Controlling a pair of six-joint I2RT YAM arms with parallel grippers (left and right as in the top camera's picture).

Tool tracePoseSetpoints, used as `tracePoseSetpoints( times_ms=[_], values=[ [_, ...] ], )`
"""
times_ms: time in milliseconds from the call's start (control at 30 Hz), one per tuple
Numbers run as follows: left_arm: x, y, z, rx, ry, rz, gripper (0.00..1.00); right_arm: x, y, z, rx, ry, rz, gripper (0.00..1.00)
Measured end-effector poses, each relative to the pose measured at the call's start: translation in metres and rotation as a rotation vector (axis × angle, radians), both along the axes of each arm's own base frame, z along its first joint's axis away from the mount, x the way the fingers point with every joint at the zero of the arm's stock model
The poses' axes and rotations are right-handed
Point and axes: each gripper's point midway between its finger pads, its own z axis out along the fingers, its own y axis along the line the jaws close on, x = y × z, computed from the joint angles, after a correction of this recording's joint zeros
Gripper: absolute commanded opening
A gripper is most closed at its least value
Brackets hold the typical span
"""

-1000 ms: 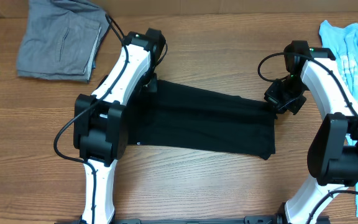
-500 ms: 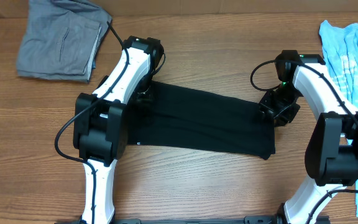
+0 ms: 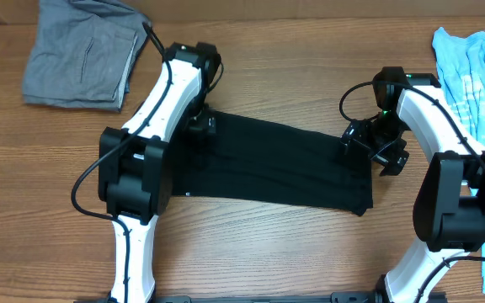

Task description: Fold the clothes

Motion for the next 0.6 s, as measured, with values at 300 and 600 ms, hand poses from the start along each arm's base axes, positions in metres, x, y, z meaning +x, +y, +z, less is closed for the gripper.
tracePoseSetpoints(
  times_ms=[300,600],
  values=[
    [0.054,-0.04,0.038,-0.209,-0.214,-0.04,1.0,0.008,0.0,-0.001,-0.001,-0.035,0.0,1.0],
    [0.064,-0.066,0.011,-0.301,-0.179,-0.179,1.0,0.006,0.0,-0.005,-0.001,-0.029,0.0,1.0]
  ],
)
